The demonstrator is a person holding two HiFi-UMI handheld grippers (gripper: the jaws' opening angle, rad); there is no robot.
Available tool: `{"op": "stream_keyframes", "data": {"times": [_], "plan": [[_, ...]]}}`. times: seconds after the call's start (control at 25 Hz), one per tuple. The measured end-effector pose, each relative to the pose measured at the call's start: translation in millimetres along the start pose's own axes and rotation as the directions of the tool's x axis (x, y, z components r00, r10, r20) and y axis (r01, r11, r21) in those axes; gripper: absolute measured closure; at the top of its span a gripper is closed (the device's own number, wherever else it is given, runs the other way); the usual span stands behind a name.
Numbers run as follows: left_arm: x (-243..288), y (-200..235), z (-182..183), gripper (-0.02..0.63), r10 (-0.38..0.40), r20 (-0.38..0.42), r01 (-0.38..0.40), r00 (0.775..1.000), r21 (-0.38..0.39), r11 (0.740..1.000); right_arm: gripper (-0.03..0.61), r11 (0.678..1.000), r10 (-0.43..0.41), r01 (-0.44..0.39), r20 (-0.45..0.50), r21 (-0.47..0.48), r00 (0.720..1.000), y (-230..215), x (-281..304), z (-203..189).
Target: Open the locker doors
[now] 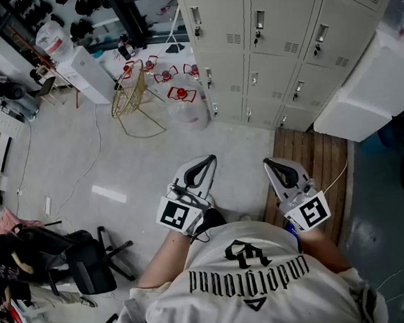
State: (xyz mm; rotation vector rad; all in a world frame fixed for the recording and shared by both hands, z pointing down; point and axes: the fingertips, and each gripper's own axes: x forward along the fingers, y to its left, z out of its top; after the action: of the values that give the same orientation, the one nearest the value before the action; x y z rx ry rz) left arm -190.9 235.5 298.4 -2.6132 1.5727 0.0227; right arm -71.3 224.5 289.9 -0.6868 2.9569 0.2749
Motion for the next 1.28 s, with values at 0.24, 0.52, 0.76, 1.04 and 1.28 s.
{"op": "stream_keyframes", "data": {"times": [0.24,0.52,0.76,1.04,1.28], "plan": [[0.8,-6.7,2.6,0.607,0.001,-0.002,-0.001,1.0,-0.005,1.0,0.575,1.0,0.002,-0.002,-0.001,0.003,1.0,-0.6,-6.2,0.5],[4.4,-8.8,8.3,0.607,-0.01,0.01,0.01,1.0,-0.005,1.0,0.574,1.0,0.012,-0.012,0.01,-0.015,1.0,-1.6,-6.8,5.8],[13.6,-9.8,11.5,0.607,-0.02,0.009,0.02,1.0,0.002,1.0,0.574,1.0,0.009,-0.009,0.009,-0.01,1.0,-7.8,-6.9,7.6],[23.4,-9.0,11.9,0.606,-0.032,0.024,0.031,0.999,0.023,0.999,0.572,1.0,0.003,-0.003,-0.01,0.005,1.0,-14.2,-0.9,4.7],[26.2,2.2,1.3,0.606,-0.032,0.025,0.031,0.999,0.022,0.999,0.432,1.0,-0.018,0.019,-0.027,0.016,0.999,-18.2,12.1,-5.3]]}}
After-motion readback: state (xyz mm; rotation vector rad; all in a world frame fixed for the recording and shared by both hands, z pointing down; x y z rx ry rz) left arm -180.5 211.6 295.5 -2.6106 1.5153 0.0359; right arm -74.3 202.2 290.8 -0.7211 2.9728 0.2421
